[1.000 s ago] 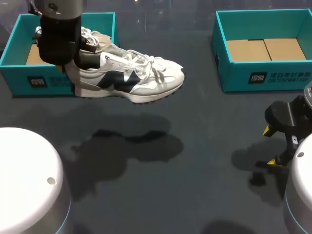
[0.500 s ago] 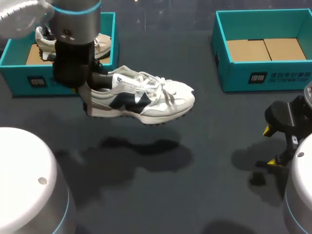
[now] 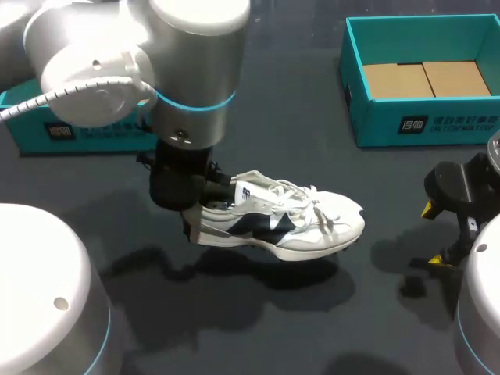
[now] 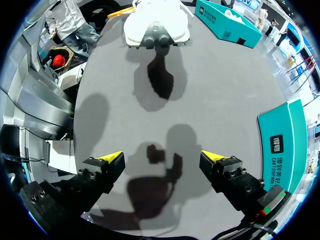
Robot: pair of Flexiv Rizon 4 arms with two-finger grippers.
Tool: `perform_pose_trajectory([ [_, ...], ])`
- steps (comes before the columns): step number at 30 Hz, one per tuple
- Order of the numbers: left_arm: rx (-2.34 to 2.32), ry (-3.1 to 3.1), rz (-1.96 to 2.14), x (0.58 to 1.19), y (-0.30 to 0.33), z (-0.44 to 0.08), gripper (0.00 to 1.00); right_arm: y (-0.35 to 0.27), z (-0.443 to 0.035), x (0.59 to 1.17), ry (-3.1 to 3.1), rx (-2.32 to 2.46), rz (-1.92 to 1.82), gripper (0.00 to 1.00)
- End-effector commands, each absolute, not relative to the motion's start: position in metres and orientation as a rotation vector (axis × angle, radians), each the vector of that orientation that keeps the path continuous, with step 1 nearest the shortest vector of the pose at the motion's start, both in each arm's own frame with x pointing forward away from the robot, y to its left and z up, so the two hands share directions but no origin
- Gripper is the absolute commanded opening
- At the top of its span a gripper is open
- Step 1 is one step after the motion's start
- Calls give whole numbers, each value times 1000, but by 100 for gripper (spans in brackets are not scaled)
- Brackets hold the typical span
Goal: Take the shoe out of the shoebox, open the shoe tongue, remove and reinsert the insole, then place the shoe into the shoebox
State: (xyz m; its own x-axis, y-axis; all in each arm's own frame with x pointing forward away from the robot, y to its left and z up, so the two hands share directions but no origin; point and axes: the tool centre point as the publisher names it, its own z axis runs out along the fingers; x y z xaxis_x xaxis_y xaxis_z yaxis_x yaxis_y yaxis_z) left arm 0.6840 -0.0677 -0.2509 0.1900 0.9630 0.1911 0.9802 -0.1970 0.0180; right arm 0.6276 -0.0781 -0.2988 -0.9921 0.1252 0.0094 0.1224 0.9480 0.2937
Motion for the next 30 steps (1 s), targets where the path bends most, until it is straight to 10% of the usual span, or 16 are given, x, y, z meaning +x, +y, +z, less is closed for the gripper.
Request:
perform_pose_trajectory([
  [1,-2321,-1908,-258,686,-81,-254,0,-79,-298,625,3088,196,463,100],
  [30,-2260,-1977,-305,697,-137,-347,0,-79,-298,625,3088,196,463,100],
])
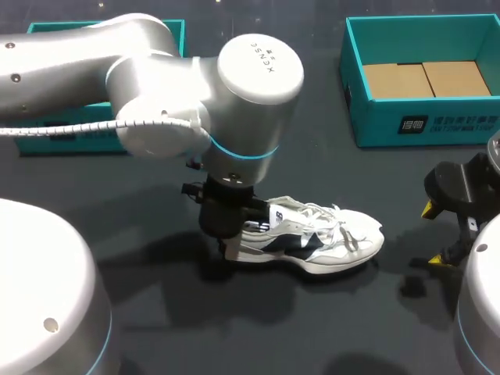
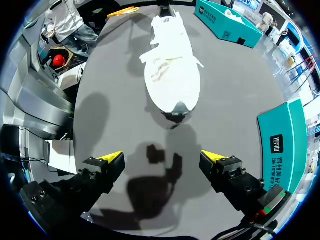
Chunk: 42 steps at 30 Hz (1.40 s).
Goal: Take the shoe out of the shoebox, open the shoe tongue, remove and reinsert the insole, then place the shoe into the shoebox
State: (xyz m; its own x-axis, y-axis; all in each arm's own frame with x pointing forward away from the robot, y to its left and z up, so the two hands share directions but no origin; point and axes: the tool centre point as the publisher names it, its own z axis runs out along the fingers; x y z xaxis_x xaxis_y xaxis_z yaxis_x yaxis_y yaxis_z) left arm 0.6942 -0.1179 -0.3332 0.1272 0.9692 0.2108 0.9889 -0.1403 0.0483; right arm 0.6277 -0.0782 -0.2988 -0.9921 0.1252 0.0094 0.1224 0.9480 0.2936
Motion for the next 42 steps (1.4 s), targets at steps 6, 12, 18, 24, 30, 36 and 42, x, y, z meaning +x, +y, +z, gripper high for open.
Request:
perform_pose_trajectory([
  [6,-2251,-1974,-318,695,-140,-358,0,-79,-298,625,3088,196,463,100],
  [12,-2237,-1994,-338,696,-137,-369,0,-79,-298,625,3088,196,463,100],
  [18,-2212,-2006,-319,695,-131,-373,0,-79,-298,625,3088,196,463,100],
  [24,-2189,-2026,-316,695,-129,-373,0,-79,-298,625,3088,196,463,100],
  [30,-2181,-2026,-329,694,-129,-378,0,-79,-298,625,3088,196,463,100],
  [36,-2171,-2025,-322,693,-127,-381,56,-79,-298,625,3088,196,463,100],
  [42,-2205,-2053,-283,687,-127,-373,100,-79,-298,625,3088,196,463,100],
])
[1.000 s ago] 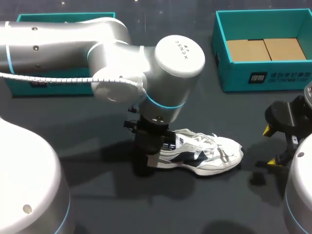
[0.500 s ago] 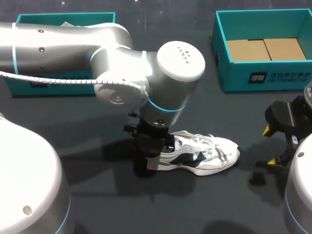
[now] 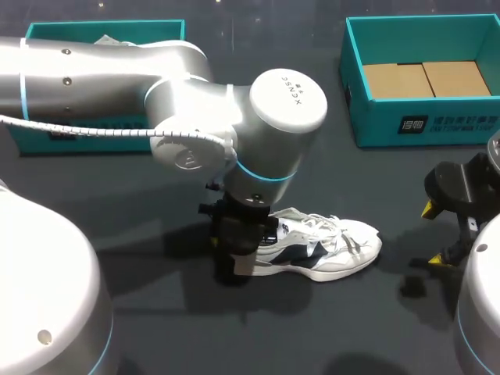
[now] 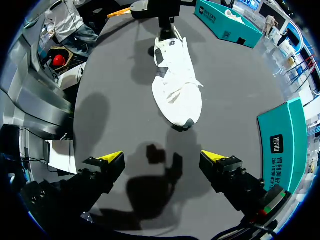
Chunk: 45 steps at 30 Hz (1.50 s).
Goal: Take the shoe out of the shoebox, open the shoe tongue, remove and reinsert the insole, then place the shoe into the shoebox
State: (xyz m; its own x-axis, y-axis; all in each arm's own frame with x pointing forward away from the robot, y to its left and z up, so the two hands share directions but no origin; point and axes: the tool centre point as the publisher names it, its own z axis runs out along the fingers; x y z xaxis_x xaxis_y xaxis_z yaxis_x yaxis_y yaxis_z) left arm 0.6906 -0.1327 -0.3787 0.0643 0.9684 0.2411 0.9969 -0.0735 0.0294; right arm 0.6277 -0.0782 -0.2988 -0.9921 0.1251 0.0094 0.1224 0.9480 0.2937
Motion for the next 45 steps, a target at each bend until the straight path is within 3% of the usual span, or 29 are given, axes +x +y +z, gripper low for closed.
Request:
perform_pose_trajectory([
  [1,-2215,-2061,-261,686,-127,-370,100,-79,-298,625,3088,196,463,100],
  [13,-2288,-2204,-2,670,-125,-311,100,-79,-298,625,3088,196,463,100],
  [27,-1909,-2451,921,663,-103,-267,100,-79,-298,625,3088,196,463,100],
  [41,-1889,-2462,940,660,-99,-266,100,-79,-298,625,3088,196,463,100],
  [45,-1665,-2607,1003,656,-96,-268,100,-79,-298,625,3088,196,463,100],
])
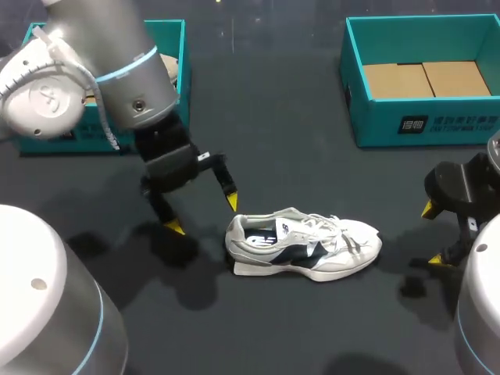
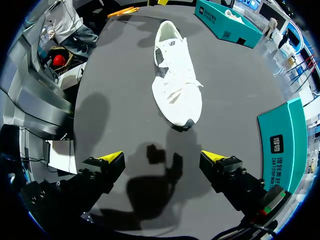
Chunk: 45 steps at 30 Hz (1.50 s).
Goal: Take the shoe out of the shoebox, open the shoe tongue, remove and reinsert the insole, then place the shoe into the shoebox
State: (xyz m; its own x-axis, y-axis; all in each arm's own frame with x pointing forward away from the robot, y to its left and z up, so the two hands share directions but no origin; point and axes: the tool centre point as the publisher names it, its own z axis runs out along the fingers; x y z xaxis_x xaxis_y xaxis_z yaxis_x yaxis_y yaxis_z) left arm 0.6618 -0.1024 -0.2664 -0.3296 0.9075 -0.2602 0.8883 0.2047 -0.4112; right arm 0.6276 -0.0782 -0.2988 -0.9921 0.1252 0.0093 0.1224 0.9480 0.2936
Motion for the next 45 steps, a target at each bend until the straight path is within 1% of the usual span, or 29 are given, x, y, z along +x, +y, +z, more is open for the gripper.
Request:
perform_pose_trajectory([
  [1,-1616,-2622,1030,657,-95,-270,100,-79,-298,625,3088,196,463,100],
  [6,-1348,-2736,1084,666,-91,-278,100,-79,-298,625,3088,196,463,100],
  [11,-1111,-2692,1357,665,-71,-275,100,-79,-298,625,3088,196,463,100],
  [24,-1166,-2725,1310,666,-64,-273,100,-79,-298,625,3088,196,463,100],
  [32,-737,-2686,1491,677,-52,-308,100,-79,-298,625,3088,196,463,100],
  [45,-403,-2475,1725,679,-24,-350,100,-79,-298,625,3088,196,463,100],
])
